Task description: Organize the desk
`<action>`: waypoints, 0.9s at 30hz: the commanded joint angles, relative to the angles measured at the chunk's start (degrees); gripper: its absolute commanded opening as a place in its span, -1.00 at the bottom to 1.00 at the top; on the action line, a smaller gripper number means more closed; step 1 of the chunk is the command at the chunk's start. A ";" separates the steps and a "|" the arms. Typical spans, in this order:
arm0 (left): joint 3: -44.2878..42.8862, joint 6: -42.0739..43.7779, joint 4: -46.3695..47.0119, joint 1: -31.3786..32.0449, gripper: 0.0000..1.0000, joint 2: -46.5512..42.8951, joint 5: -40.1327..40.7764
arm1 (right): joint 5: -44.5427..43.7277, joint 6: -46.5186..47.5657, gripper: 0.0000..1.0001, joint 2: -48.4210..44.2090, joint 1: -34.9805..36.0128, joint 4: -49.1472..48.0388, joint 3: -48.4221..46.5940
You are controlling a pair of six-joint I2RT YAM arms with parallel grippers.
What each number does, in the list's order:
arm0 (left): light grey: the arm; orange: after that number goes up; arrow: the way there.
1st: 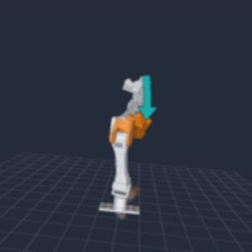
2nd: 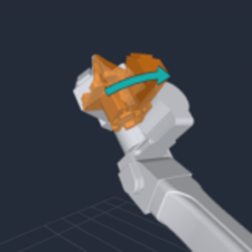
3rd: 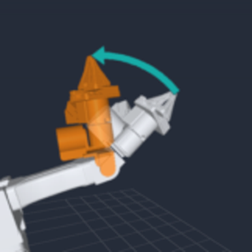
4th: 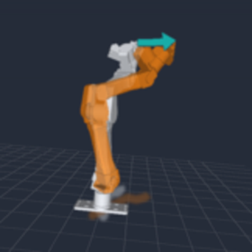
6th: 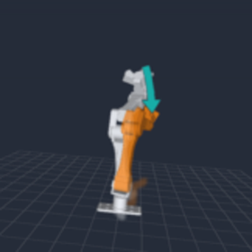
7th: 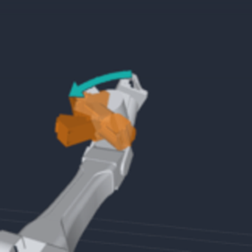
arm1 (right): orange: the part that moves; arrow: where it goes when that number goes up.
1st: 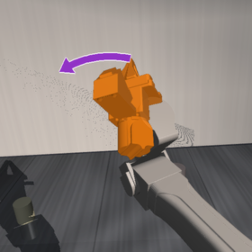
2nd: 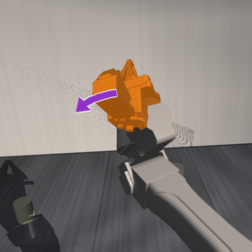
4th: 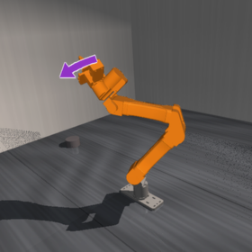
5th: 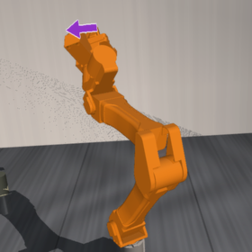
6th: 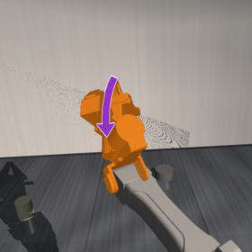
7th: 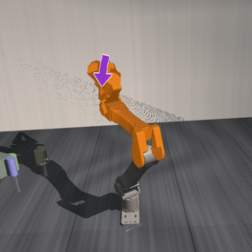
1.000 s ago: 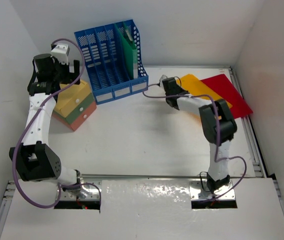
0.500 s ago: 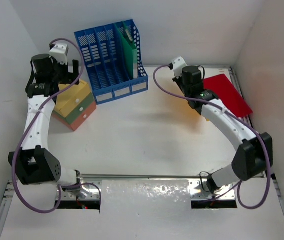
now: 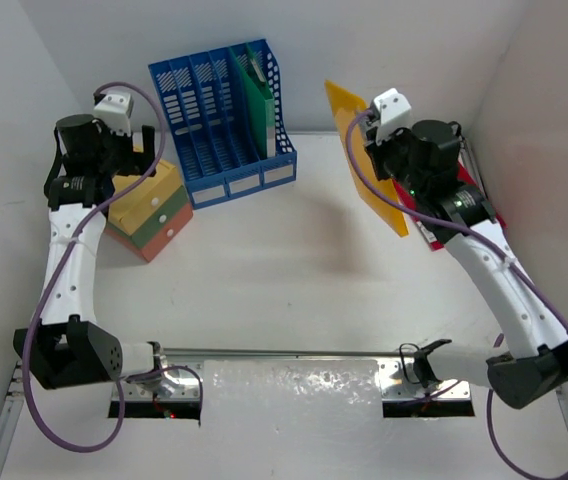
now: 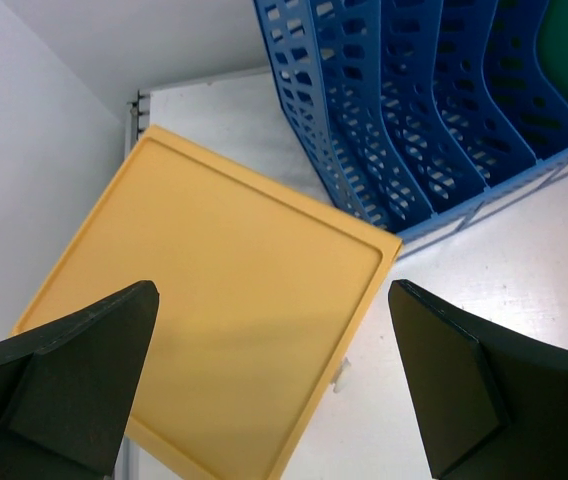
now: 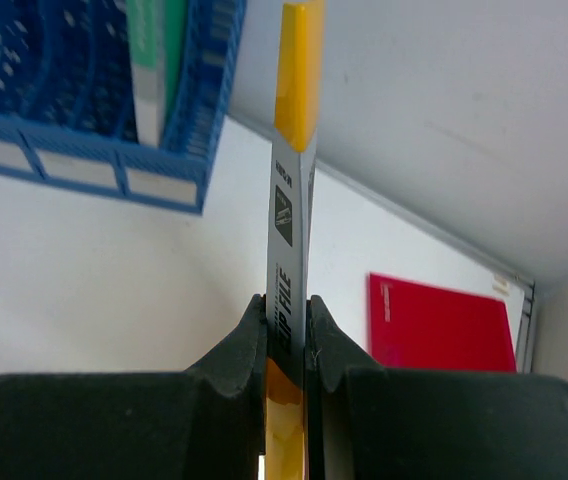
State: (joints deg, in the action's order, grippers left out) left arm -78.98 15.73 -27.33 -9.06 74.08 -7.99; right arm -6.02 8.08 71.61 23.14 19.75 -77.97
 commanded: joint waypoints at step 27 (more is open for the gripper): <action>12.71 0.44 2.20 -1.49 0.99 -9.66 5.35 | 25.28 -24.33 -1.00 19.78 1.38 -33.53 -39.27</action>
State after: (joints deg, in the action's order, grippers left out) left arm -66.50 16.21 -28.51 -9.52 64.34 -3.55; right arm 16.99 -9.50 87.72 23.42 1.28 -114.96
